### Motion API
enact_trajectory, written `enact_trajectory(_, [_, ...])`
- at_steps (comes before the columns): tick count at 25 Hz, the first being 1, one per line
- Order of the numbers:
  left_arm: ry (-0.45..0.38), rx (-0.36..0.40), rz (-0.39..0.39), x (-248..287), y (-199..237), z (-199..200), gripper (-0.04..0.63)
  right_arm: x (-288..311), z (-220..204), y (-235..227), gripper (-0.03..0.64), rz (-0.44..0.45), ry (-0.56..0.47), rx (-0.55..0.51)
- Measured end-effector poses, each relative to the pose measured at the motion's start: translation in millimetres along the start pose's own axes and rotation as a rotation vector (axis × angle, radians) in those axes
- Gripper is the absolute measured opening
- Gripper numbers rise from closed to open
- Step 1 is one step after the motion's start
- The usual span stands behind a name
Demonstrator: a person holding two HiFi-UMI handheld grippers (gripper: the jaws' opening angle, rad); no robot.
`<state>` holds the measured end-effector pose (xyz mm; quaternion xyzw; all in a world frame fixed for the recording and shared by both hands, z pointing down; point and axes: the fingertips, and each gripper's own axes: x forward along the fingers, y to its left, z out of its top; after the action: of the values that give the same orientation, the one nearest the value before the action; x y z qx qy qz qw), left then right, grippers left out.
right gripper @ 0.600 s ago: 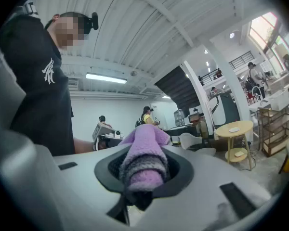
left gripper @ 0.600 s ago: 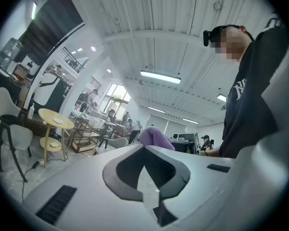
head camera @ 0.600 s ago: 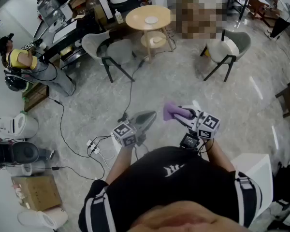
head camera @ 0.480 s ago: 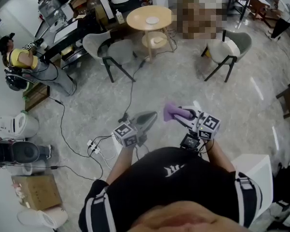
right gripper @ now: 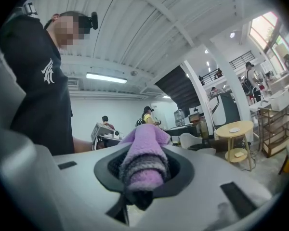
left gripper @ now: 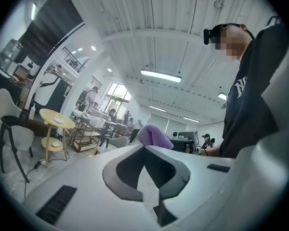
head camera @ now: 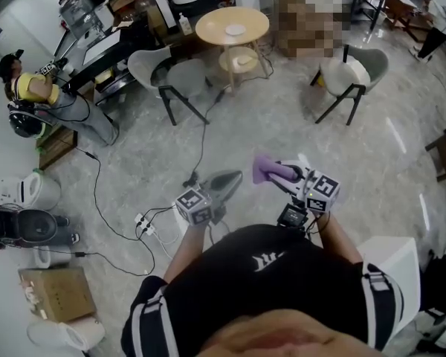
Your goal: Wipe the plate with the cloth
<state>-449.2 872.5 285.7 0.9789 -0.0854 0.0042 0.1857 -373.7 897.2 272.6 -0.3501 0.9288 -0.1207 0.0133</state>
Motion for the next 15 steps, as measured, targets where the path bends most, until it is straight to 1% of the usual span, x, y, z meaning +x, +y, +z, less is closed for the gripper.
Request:
enact_trajectory(2, [-0.008, 0.011, 0.001, 2, -2, 1, 0.014, -2, 0, -2, 0.095, -0.014, -0.004, 0.000])
enact_trajectory(5, [0.005, 0.026, -0.005, 4, -6, -2, 0.013, -5, 0, -5, 0.097, -0.043, -0.005, -0.012])
enact_trajectory(11, [-0.004, 0.007, -0.008, 6, -6, 0, 0.014, -10, 3, -9, 0.097, -0.069, -0.006, -0.016])
enact_trajectory(15, [0.008, 0.023, -0.014, 9, -9, -3, 0.014, -17, 3, -8, 0.097, -0.082, -0.016, -0.018])
